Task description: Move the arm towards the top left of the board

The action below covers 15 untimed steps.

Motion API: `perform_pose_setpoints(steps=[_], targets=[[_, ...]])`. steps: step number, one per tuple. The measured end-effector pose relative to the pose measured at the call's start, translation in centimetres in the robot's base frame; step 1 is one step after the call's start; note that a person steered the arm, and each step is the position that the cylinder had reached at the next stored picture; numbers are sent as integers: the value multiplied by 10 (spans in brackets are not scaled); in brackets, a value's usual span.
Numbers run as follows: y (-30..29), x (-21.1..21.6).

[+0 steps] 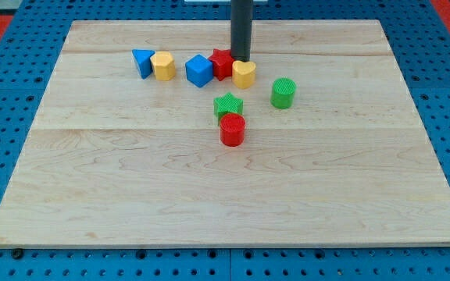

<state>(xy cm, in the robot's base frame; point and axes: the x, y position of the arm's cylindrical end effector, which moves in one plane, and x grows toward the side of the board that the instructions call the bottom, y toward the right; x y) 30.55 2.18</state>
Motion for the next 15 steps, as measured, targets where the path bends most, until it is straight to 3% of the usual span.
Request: perform_pose_setpoints(steps=[4, 7, 9, 12, 15], targets=[[16, 47], [-34, 56], [-37, 71], [-41, 42], [-45, 42]])
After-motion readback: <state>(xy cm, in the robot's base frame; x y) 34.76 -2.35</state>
